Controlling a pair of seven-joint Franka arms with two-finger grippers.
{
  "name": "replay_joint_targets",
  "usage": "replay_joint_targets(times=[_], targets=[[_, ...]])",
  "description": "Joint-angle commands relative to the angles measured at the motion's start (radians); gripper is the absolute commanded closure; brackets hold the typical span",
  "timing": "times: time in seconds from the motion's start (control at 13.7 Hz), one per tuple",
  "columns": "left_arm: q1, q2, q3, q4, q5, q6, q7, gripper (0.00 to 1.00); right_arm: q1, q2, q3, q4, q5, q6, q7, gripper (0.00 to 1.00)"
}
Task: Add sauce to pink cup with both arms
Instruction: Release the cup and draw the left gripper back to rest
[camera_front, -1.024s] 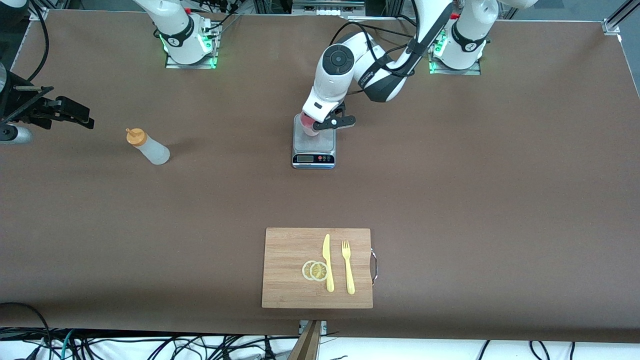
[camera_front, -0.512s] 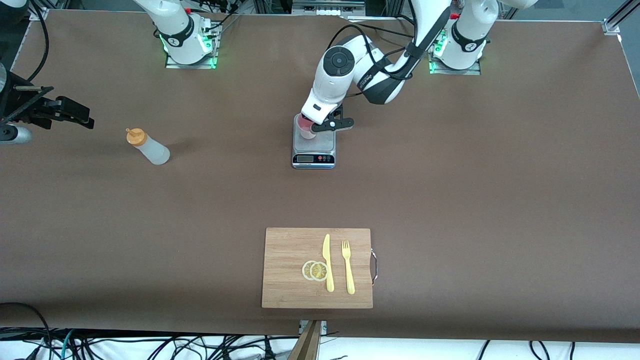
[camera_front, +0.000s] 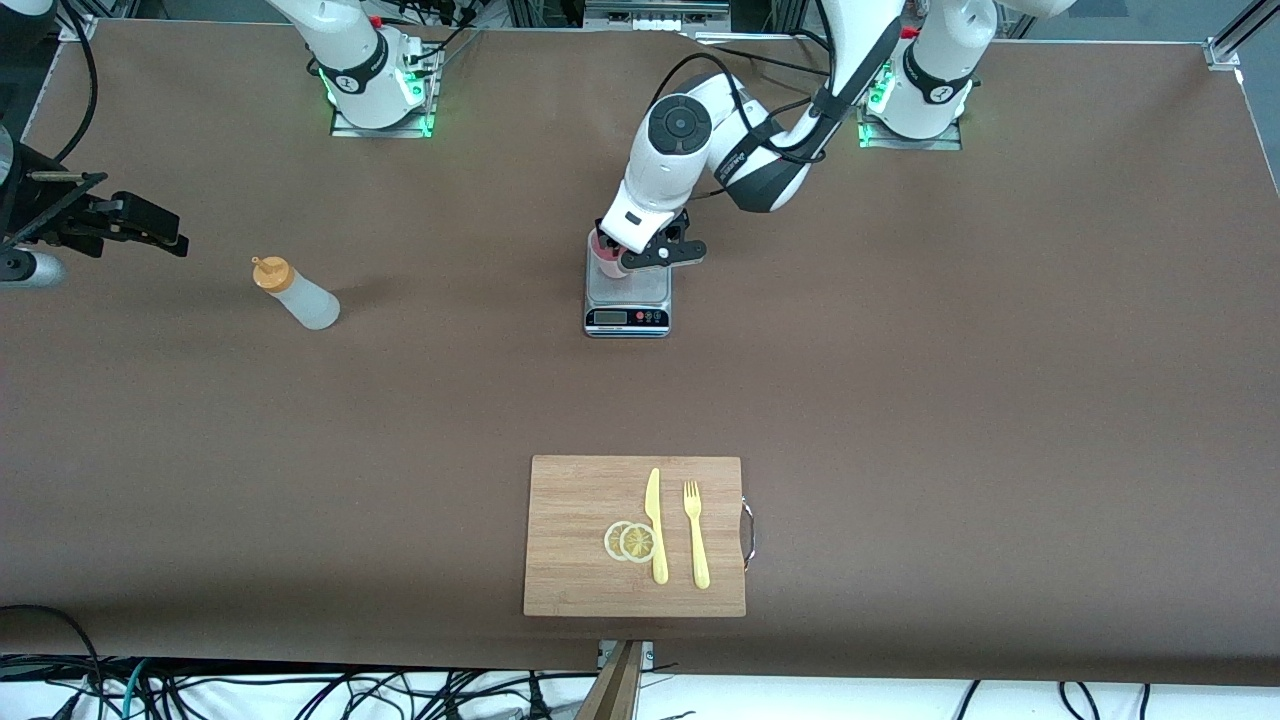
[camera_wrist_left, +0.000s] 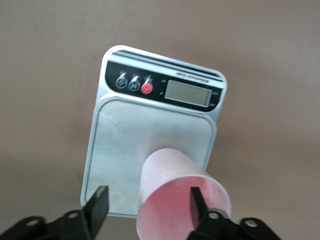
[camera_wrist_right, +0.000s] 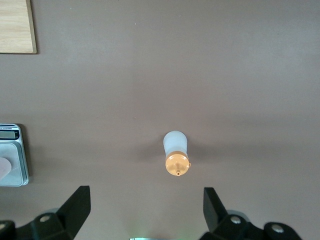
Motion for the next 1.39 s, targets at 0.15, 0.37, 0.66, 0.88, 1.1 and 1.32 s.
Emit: replay_joint_targets(times=[0.15,0.37,0.66,0.88,1.1,1.32], targets=[[0.073,-0.104,0.003,0.096,-0.088,-0.245,0.148,0.0,-0.005,0.009,-0.001,0.029,0.005,-0.016,-0.02,0.0],[0.136,-0.138,0.034,0.202,-0.085,-0.428,0.228,0.0,-0.005,0.009,-0.001,0.029,0.005,-0.013,-0.019,0.0],[0.22,-0.185,0.091,0.259,-0.072,-0.55,0.369,0.0,0.003,0.008,0.006,0.03,-0.009,-0.013,0.025,0.0],[0.281,-0.226,0.161,0.259,-0.07,-0.628,0.528,0.0,0.021,0.032,0.006,0.025,-0.014,-0.024,0.076,0.0],[0.329,-0.266,0.235,0.262,-0.07,-0.674,0.627,0.0,0.019,0.04,0.005,0.025,-0.012,-0.041,0.065,0.0],[0.43,-0.319,0.237,0.262,-0.029,-0.688,0.711,0.0,0.016,0.032,-0.003,0.021,-0.007,-0.045,0.043,0.0]])
